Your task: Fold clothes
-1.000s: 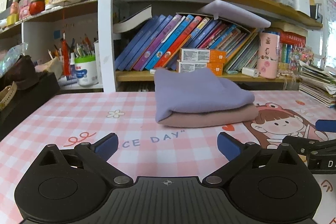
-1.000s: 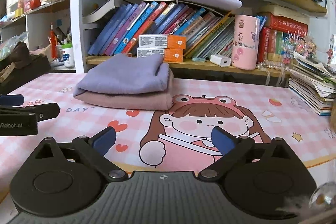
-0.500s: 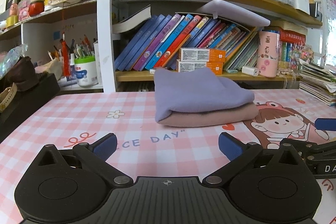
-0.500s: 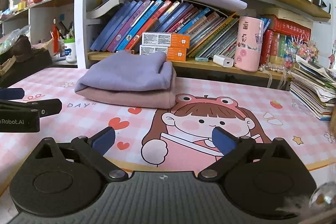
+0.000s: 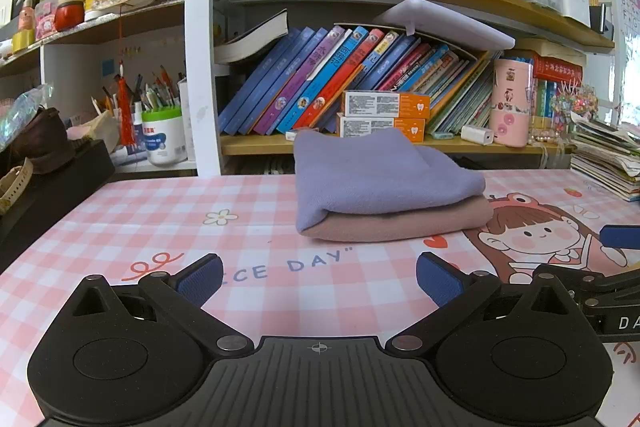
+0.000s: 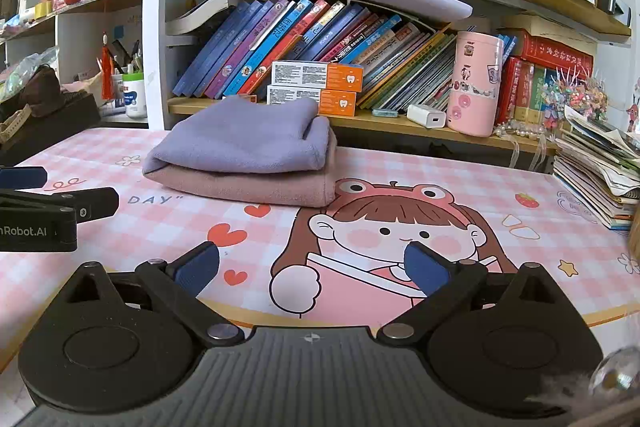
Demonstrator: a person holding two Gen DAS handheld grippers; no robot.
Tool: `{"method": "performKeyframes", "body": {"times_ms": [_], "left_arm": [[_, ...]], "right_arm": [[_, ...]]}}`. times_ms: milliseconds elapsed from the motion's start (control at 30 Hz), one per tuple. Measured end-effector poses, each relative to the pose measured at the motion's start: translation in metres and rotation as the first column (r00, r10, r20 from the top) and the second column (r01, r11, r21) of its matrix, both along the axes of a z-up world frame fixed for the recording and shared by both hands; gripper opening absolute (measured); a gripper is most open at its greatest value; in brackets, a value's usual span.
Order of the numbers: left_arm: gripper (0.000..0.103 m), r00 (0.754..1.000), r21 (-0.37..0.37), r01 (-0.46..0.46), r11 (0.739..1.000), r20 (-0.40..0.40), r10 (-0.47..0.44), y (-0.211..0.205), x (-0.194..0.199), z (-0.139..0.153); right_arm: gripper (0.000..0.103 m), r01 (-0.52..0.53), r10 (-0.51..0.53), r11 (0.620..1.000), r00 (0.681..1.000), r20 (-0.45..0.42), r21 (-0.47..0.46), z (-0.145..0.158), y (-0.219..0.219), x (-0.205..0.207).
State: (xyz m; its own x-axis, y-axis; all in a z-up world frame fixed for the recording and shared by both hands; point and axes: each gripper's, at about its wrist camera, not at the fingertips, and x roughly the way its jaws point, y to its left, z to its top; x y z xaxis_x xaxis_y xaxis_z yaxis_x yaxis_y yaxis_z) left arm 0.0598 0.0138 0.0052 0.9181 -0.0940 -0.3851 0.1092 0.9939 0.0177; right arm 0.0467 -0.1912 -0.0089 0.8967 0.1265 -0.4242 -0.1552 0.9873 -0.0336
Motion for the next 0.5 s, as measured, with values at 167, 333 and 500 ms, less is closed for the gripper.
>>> {"method": "performKeyframes", "body": {"times_ms": [167,333,500], "left_arm": [[0.103,1.000,0.000,0.000,1.000,-0.003,0.000,0.0007,0.0005,0.0000],[0.103,1.000,0.001,0.004,1.000,-0.004,-0.004,0.0004,0.0006,0.0001],[0.103,1.000,0.000,0.001,1.000,-0.006,-0.001,0.0006,0.0009,-0.0002]], "right_arm": [[0.100,-0.001,0.001,1.000,1.000,-0.001,0.001,0.0000,-0.0004,0.0004],[0.100,-0.001,0.001,1.000,1.000,-0.001,0.000,-0.0002,-0.0002,0.0002],[0.100,-0.002,0.002,1.000,1.000,-0.002,-0.001,-0.0004,0.0004,0.0004]]}}
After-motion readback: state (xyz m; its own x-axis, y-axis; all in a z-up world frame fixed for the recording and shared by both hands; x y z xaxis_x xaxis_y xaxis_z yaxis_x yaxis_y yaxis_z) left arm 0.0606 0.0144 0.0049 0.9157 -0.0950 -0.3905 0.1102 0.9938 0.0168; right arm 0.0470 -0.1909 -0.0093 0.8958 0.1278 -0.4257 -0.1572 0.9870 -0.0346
